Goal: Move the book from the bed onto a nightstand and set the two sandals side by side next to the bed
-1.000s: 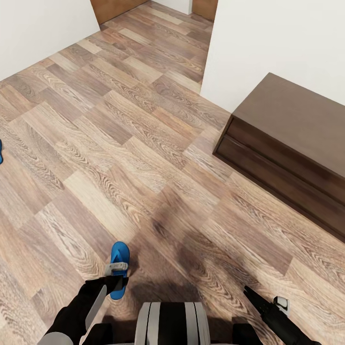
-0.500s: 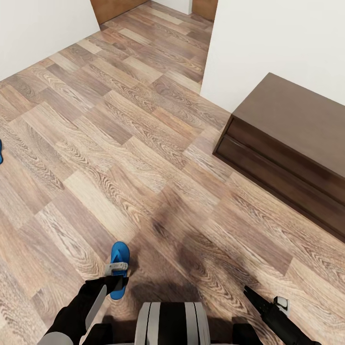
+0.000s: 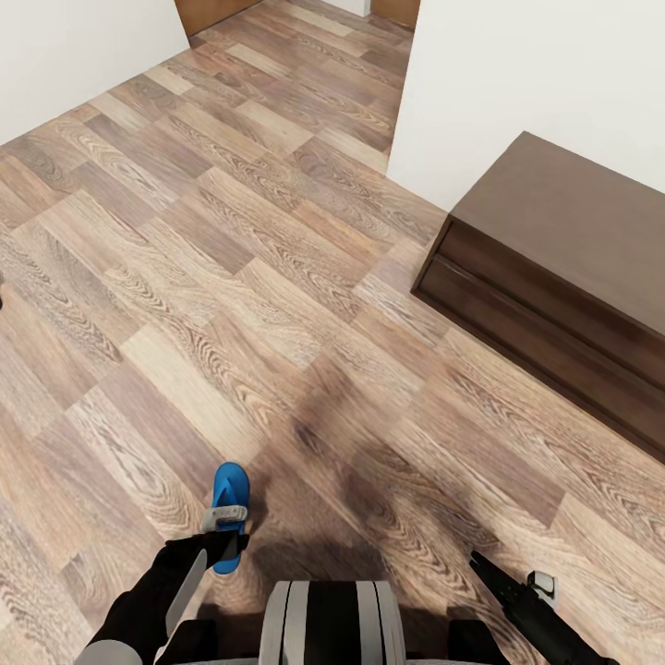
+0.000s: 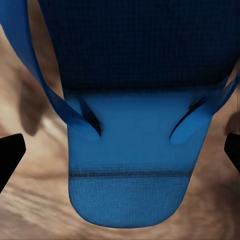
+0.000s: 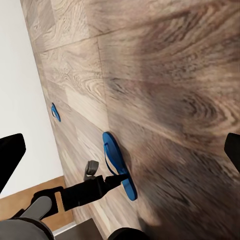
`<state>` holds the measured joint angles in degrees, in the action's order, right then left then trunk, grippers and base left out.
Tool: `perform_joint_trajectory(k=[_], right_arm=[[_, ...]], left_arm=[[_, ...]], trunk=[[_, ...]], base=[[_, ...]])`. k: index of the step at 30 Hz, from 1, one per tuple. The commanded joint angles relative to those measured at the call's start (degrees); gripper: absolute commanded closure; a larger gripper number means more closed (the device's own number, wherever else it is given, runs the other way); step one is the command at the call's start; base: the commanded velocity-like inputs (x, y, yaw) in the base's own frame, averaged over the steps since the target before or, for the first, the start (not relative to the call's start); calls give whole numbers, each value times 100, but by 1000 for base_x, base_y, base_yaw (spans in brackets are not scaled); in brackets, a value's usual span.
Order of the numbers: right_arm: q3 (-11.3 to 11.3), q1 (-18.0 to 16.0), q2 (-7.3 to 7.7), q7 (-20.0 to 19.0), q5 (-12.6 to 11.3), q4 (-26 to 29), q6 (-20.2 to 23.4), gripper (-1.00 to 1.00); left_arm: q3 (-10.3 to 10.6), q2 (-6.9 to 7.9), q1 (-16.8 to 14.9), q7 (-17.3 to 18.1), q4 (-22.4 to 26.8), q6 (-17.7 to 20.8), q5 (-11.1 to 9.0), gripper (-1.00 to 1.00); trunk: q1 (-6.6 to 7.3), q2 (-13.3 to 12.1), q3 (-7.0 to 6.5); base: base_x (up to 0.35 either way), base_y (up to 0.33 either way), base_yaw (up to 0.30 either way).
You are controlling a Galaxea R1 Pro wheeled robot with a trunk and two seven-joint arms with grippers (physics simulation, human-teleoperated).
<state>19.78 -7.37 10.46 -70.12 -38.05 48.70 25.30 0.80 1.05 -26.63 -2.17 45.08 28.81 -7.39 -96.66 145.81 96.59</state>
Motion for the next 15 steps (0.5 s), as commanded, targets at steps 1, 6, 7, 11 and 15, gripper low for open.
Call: perform_joint_trajectory(k=[1,6,7,11,15], right_arm=[[3,-1,0,-11,-27,-1,54,-100],[4,-1,0,-11,-24,-1,54,-100],[4,-1,0,-11,-22,-2,54,-100],[3,-1,0,-11,-21,-5,54,-100],[3,-1,0,-11,-20,-5,54,-100]], left_arm=[[8,-1,0,-22,8,28,-58,-100],[8,-12,1,-21,5,28,-57,-100],[8,-13,0,-19,7,28,-58,-100],[8,-19,0,-20,8,28,-55,-100],[8,-19,0,-18,9,28,-53,-100]], trunk=[[1,1,3],[1,1,3],[1,1,3],[1,1,3],[1,1,3]], base=[[0,0,0],[0,0,0],[0,0,0],[0,0,0],[0,0,0]])
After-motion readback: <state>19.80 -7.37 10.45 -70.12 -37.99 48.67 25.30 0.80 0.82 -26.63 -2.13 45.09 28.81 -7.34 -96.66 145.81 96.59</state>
